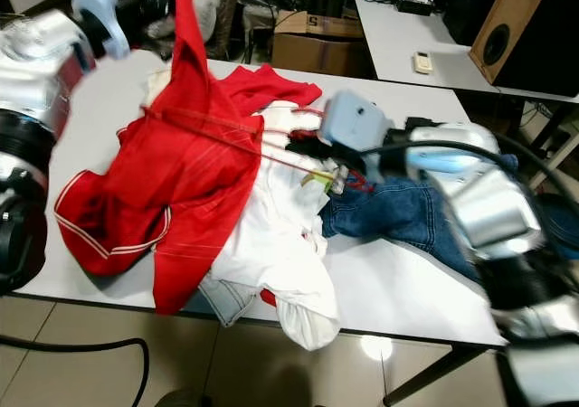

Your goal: Hang hanger

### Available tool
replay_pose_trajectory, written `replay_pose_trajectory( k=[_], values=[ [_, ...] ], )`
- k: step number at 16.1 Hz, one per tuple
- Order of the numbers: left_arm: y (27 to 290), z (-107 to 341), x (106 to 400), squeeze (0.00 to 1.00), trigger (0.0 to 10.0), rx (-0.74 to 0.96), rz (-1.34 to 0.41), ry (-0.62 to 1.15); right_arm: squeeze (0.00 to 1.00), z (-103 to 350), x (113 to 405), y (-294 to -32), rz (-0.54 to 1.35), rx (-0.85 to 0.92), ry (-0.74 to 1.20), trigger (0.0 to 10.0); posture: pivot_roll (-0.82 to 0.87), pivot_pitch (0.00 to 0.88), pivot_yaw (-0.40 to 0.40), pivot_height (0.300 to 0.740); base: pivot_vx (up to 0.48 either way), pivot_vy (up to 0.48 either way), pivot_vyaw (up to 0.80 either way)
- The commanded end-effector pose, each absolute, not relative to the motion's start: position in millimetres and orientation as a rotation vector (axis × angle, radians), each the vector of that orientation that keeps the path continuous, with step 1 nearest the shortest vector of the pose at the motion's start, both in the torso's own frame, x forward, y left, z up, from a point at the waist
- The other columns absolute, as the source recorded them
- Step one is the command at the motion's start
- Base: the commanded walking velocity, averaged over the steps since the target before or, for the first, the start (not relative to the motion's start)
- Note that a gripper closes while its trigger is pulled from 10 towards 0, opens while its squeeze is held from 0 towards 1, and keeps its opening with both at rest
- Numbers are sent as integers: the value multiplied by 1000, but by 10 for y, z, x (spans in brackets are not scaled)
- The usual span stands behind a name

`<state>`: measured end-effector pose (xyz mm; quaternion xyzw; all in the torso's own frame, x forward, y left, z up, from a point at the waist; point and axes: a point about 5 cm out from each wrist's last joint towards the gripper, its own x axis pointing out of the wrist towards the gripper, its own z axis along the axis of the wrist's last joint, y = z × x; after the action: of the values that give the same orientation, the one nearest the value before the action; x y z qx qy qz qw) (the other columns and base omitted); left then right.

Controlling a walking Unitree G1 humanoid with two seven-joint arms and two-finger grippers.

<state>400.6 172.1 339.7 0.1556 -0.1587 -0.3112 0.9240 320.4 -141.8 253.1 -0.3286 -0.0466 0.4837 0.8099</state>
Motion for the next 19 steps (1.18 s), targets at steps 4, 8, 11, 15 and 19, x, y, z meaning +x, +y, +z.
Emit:
replay_pose_trajectory(
  k=[4,8,11,15,19],
  values=[
    [1407,3276,3701,0,10000,255,-831,-305,0,2610,3383,-1185,964,-645,-179,10000,-28,0,-62,740,0,0,0],
    [1371,3429,3406,0,10000,111,-889,-358,0,2524,3563,-1111,921,-736,-143,10000,-21,0,-88,740,0,0,0],
    [1476,3913,3273,0,10000,10,-878,-583,0,2778,3895,-1318,649,-923,-166,10000,-23,0,-93,740,0,0,0],
    [1630,4577,3088,0,10000,-122,-824,-893,0,3643,4059,-1539,213,-1029,-442,10000,-23,0,-97,740,0,0,0],
    [1711,4504,3085,0,10000,-158,-794,-890,0,3880,4023,-1573,152,-994,-596,10000,-32,0,-90,740,0,0,0]
  ],
)
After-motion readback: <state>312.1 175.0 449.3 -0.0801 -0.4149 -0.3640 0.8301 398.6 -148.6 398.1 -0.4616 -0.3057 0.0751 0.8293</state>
